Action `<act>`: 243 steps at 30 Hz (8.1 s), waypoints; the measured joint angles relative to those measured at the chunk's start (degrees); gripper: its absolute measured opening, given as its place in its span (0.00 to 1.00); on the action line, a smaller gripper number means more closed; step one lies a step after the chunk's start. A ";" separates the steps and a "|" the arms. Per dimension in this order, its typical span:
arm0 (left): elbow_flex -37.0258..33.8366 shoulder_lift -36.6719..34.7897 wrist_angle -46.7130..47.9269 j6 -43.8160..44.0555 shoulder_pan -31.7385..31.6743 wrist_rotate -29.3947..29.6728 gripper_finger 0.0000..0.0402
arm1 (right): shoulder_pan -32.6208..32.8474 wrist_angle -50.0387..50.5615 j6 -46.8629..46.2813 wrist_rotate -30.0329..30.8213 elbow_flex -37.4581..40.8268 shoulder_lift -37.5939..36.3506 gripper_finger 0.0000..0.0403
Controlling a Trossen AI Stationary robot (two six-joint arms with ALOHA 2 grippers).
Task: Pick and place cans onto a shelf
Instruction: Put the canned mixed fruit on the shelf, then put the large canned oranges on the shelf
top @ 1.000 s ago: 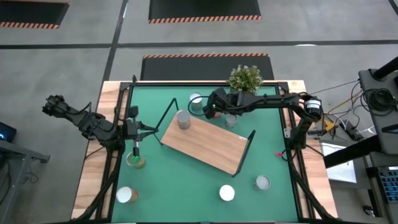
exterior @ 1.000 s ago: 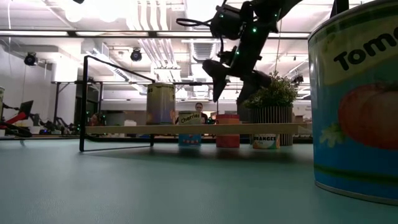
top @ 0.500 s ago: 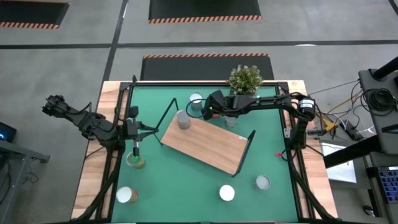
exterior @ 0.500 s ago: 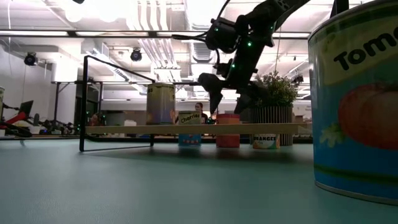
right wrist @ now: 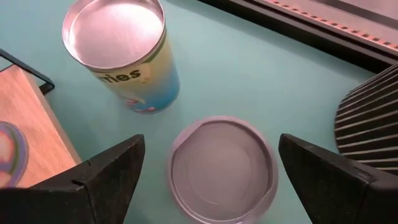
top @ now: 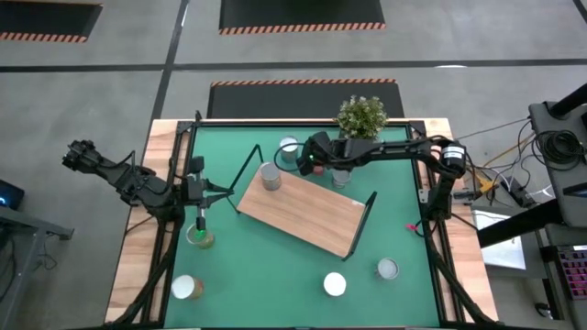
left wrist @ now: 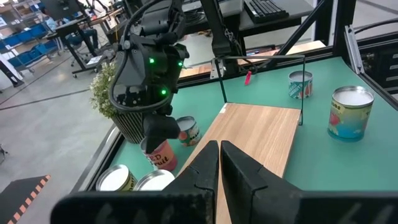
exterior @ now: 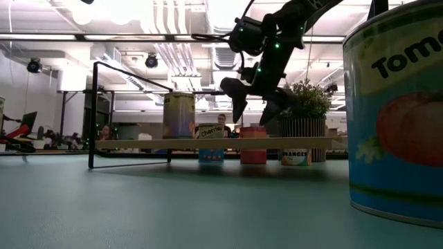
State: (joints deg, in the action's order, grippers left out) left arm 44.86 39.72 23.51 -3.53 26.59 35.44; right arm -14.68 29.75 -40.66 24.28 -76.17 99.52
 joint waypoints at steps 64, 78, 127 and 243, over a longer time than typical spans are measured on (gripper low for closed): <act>0.00 0.07 0.09 0.00 0.00 0.00 0.00 | 15.57 -2.34 23.12 -11.10 -1.43 -7.61 0.72; 0.00 0.09 -0.42 -0.24 0.00 0.01 0.00 | 21.32 -11.68 25.48 -14.69 -2.22 -4.35 0.72; 0.00 0.22 -0.33 -0.24 0.00 0.00 0.00 | 24.94 -9.03 27.58 -14.99 -0.50 -0.92 0.72; 0.00 0.59 -0.35 2.77 0.00 0.00 0.00 | 30.48 -2.41 37.00 -5.64 -0.48 -10.05 0.03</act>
State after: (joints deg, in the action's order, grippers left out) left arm 44.86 40.31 23.16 -0.76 26.59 35.44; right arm 15.80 27.34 -3.66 18.64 -76.65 89.47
